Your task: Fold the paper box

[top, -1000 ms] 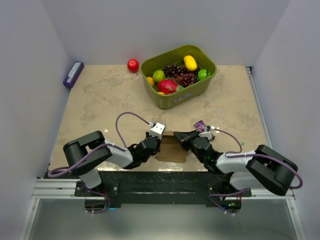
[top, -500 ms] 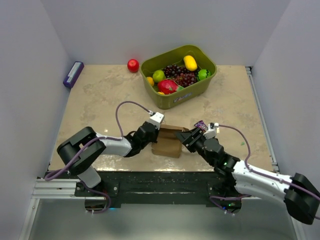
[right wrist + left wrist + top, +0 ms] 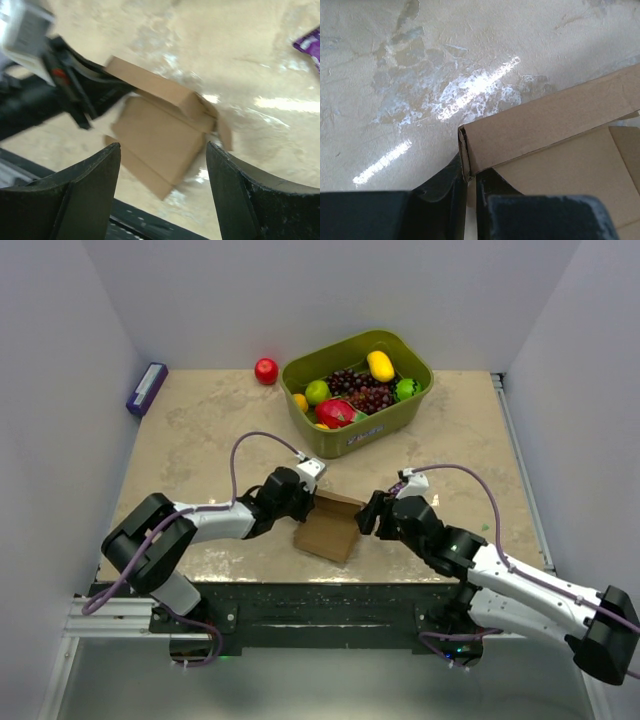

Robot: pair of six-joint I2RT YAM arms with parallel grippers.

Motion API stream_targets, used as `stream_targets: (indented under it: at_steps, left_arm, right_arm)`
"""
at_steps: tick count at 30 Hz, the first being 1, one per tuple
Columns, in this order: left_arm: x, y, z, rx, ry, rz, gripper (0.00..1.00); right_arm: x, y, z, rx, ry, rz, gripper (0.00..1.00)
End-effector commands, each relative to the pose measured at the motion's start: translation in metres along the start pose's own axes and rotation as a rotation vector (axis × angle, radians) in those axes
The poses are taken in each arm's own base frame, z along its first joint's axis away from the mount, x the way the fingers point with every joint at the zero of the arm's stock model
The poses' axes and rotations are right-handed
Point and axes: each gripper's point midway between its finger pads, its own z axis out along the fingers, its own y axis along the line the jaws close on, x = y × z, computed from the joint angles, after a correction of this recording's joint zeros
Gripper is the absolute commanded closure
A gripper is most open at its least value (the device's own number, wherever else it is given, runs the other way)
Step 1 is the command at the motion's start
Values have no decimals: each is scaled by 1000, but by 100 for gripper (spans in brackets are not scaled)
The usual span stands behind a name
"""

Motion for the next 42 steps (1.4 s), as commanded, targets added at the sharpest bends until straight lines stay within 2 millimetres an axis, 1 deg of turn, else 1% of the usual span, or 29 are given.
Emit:
stream_targets:
  at_steps: [1, 2, 6, 7, 10, 11, 13, 15, 17, 20, 21, 22, 24, 25, 27, 29, 30, 33, 36, 42]
  left_arm:
    - [-20, -5, -8, 50, -31, 11, 100]
    - [-20, -3, -8, 46, -30, 8, 100]
    - [-17, -3, -8, 50, -20, 4, 100]
    - [-18, -3, -9, 52, -23, 4, 100]
    - [-20, -3, -8, 53, -32, 2, 100]
    - [-20, -3, -8, 54, -35, 3, 100]
    - [-24, -3, -8, 51, -48, 0, 100]
    - [-26, -4, -9, 53, -54, 1, 100]
    - [-29, -3, -9, 50, -61, 2, 100]
    - [-28, -4, -10, 53, -59, 7, 100]
    - [-28, -3, -9, 51, -59, 7, 100]
    - [-27, -3, -9, 50, -56, 8, 100]
    - [-26, 0, -9, 37, -54, 7, 100]
    - [-26, 1, -9, 31, -53, 4, 100]
    - [-24, 6, -8, 1, -49, 1, 100]
    - [-24, 13, -8, -44, -50, -20, 100]
    - [-25, 21, -8, -94, -58, -34, 100]
    - [-26, 30, -7, -153, -67, -69, 100]
    - [-27, 38, -7, -200, -75, -98, 100]
    - [-26, 45, -7, -249, -81, -127, 100]
  right_arm:
    - [4, -23, 0, 105, 19, -98, 30]
    - [1, -28, 0, 131, -2, -97, 30]
    - [-1, -31, 2, 130, -26, -105, 32]
    - [2, -33, 3, 131, -23, -114, 33]
    - [5, -31, 11, 119, -20, -143, 36]
    - [9, -33, 16, 134, -5, -159, 38]
    - [6, -28, 22, 132, -14, -164, 40]
    - [11, -32, 30, 169, 6, -176, 43]
    - [12, -34, 34, 184, 3, -184, 45]
    - [13, -33, 41, 183, -3, -187, 52]
    - [13, -33, 42, 182, -10, -183, 55]
    - [14, -34, 43, 184, -8, -185, 63]
    - [14, -30, 45, 166, -7, -184, 75]
    - [17, -31, 46, 165, 1, -186, 88]
    - [19, -28, 47, 148, 10, -185, 100]
    - [22, -30, 47, 146, 14, -177, 100]
    - [22, -29, 47, 142, 12, -170, 100]
    - [23, -31, 45, 141, 3, -145, 100]
    - [22, -33, 42, 146, -7, -127, 100]
    - [20, -41, 37, 171, -27, -110, 100]
